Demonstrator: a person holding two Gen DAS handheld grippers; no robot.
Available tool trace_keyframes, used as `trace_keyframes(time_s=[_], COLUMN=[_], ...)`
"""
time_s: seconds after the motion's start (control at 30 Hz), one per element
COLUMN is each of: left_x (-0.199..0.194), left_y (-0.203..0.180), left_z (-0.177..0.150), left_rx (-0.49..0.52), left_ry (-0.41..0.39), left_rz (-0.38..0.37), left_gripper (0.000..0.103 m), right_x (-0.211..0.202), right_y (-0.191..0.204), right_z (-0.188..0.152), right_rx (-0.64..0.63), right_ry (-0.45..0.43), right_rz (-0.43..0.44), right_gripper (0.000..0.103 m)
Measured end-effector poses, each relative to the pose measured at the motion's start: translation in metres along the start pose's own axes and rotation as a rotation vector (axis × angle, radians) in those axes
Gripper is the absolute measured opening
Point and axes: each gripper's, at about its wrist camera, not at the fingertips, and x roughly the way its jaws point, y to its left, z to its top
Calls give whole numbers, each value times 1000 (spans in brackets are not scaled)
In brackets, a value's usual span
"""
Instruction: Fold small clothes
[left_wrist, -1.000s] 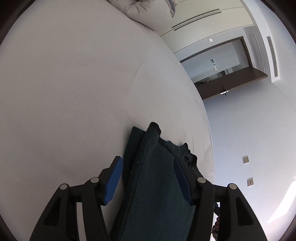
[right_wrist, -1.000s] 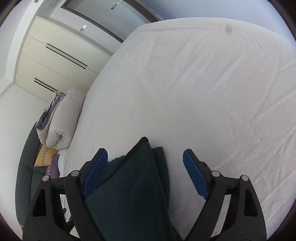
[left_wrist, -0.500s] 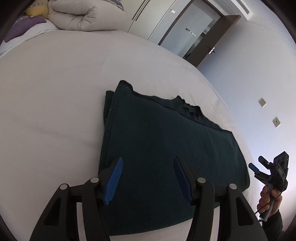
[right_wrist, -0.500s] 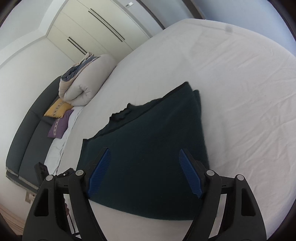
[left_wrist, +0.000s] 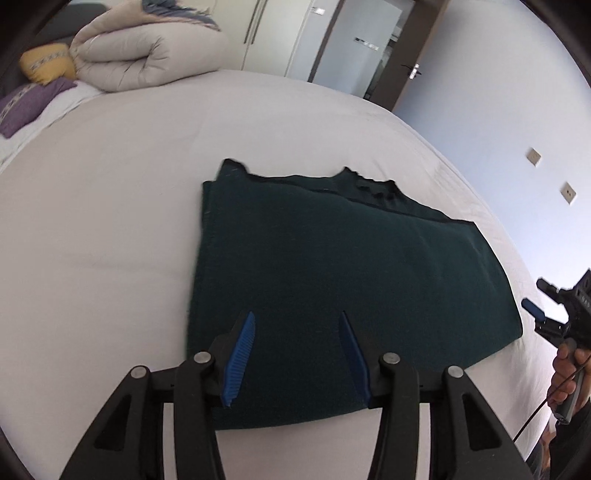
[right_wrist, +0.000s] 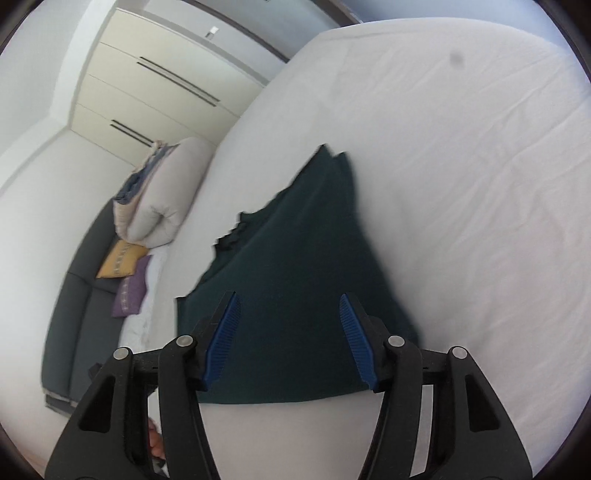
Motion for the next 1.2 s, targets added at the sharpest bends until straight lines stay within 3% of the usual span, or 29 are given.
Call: trace_keyframes(time_s=[0.1, 0.17, 0.27, 0.33, 0.37, 0.4, 0.47, 0.8, 0.9, 1.07, 1.2], left_x=[12, 35, 64, 65, 66, 67, 68, 75, 77, 66, 37], left_y=[-44, -54, -49, -52, -54, -54, -52, -50, -49, -46, -40], left_z=[-3, -6, -13, -16, -17, -18, -21, -34, -37, -35, -8], left_rx=[122, 128, 94, 127, 137, 140, 139, 149, 152, 121, 92], left_ry=[10, 67, 120, 112, 115, 118, 119, 111, 108, 118, 16], left_rz=[14, 50, 84, 108, 116, 117, 109, 106, 105, 90, 66], left_gripper=[54, 54, 55, 55, 55, 55, 55, 55, 56, 54, 55], right_x=[38, 66, 105, 119, 118, 115, 100, -2, -30, -60, -44], right_y=[34, 50, 53, 42, 34, 25, 10, -69, -82, -69, -23], right_z=[-19, -35, -55, -62, -62, -59, -50, -1, -2, 2, 16], right_rx=[0, 0, 10, 30, 45, 70, 100, 199, 237, 228, 105], right_ry=[119, 188, 270, 299, 292, 281, 223, -79, -160, -243, -196], right_rz=[164, 189, 137, 57, 48, 64, 60, -126, -225, -183, -97], right_gripper=[54, 54, 51, 33, 22, 21, 21, 21, 24, 24, 24])
